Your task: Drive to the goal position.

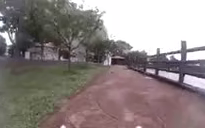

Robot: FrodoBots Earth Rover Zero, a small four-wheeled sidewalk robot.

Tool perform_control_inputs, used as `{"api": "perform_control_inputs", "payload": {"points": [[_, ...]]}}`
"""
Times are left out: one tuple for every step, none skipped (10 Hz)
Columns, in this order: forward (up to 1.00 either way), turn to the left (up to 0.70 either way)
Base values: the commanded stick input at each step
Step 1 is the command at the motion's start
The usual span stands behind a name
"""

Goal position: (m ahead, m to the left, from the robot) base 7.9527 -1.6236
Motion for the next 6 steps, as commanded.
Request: {"api": "perform_control_inputs", "payload": {"points": [[1.00, -0.30], [1.00, -0.30], [1.00, -0.30], [1.00, -0.30], [1.00, -0.30], [1.00, -0.30]]}}
